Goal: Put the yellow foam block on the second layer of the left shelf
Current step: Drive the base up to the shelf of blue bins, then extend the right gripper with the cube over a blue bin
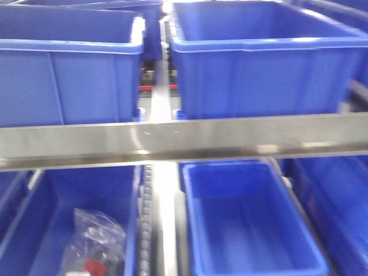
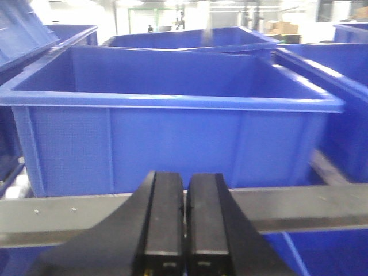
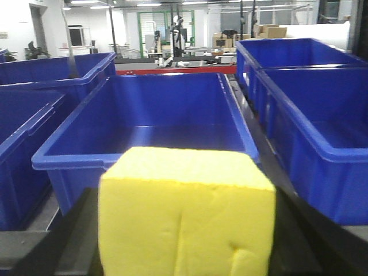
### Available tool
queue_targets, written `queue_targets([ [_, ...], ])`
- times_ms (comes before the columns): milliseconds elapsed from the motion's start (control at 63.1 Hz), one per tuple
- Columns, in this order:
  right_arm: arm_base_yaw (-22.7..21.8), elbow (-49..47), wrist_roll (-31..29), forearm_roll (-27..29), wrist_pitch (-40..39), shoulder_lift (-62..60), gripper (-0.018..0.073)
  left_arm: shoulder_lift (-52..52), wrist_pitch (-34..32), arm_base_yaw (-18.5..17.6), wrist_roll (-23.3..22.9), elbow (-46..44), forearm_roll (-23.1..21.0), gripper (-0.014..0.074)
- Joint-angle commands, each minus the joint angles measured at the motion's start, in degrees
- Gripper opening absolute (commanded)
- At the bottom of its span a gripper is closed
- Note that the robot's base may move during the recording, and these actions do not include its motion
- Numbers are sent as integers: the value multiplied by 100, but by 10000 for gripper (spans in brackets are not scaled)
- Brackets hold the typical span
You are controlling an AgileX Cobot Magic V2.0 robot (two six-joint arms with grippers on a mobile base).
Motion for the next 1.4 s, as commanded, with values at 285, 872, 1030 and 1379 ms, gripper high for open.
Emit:
queue_targets([
  [285,-45,-170,-40,-16,-522,61,497,-103,-461,-54,-19,141,-32,124],
  [872,-45,-170,-40,-16,-522,61,497,-103,-461,-54,-19,141,-32,124],
  [1030,-45,-170,-40,-16,-522,61,497,-103,-461,-54,-19,141,-32,124],
  [1379,-45,-170,-40,-16,-522,61,497,-103,-461,-54,-19,141,-32,124],
])
